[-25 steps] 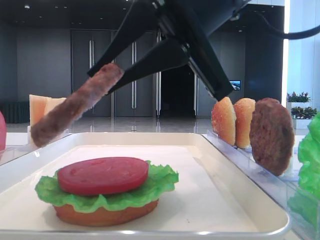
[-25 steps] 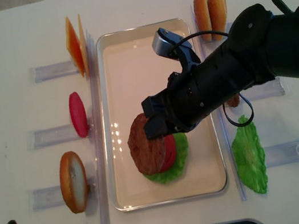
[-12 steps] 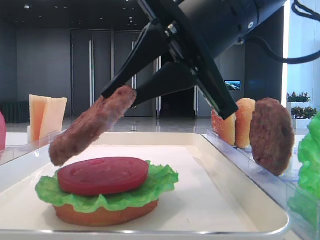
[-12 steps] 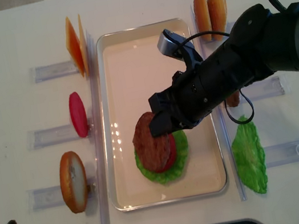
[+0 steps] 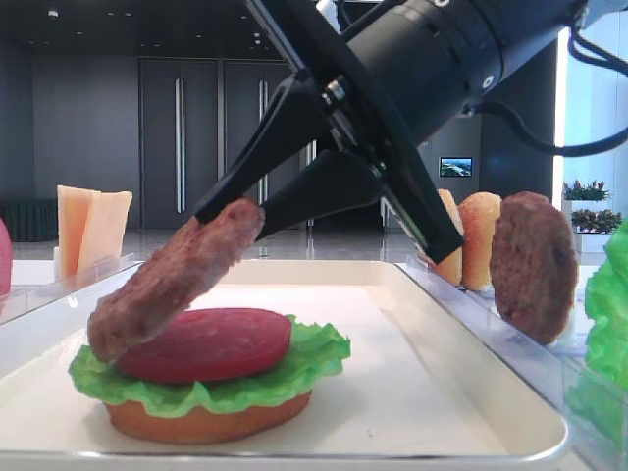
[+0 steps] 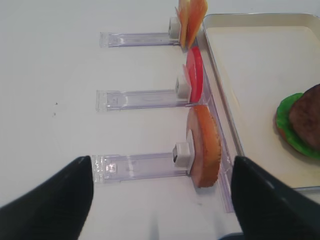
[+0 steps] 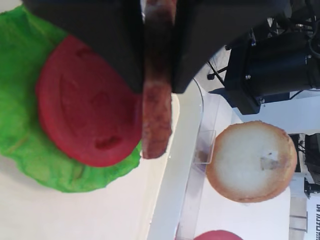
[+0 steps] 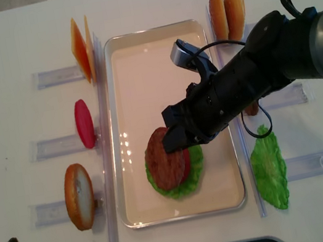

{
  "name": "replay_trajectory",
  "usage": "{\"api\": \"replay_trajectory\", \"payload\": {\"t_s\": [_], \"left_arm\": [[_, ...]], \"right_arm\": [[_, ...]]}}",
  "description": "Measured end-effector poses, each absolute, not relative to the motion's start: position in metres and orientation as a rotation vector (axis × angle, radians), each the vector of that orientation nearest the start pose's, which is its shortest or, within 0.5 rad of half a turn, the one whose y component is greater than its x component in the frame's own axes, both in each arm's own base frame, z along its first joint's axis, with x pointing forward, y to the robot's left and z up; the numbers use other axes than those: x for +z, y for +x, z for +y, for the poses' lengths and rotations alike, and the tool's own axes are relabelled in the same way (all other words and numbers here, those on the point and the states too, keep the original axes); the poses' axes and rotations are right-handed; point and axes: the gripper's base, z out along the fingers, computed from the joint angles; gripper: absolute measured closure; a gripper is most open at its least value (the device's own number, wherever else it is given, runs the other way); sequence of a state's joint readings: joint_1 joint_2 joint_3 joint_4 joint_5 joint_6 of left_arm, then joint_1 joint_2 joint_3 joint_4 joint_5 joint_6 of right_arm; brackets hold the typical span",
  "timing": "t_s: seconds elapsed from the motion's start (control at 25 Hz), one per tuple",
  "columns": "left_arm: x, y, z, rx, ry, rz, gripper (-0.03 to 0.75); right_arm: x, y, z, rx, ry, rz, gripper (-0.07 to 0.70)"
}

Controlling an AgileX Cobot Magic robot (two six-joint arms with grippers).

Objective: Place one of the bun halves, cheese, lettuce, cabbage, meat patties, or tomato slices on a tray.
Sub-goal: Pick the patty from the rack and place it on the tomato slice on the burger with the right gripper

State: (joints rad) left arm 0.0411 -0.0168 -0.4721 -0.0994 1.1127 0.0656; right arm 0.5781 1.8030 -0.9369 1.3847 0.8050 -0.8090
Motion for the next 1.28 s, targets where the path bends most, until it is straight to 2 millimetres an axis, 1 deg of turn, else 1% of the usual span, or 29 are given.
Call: {"api": "replay_trajectory", "payload": {"t_s": [0.4,0.88,1.28], "left_arm": [[0.2656,-0.0064,-0.0084,-0.056,0.033,2.103,0.055],[0.2656,-0.0064,-0.0084,-0.056,0.033,2.103,0.055],[0.2656,-0.0064,-0.0084,-0.058,0.030,2.103,0.055]], "right_arm": [[0.1784,0.2411,0.2380,1.455,-0.475,2.654,0.496],[0.1789,0.2415,0.2384,1.463,-0.467,2.647,0.496],[0.1792,0.2401,0.2384,1.468,-0.511,2.636,0.496]]}}
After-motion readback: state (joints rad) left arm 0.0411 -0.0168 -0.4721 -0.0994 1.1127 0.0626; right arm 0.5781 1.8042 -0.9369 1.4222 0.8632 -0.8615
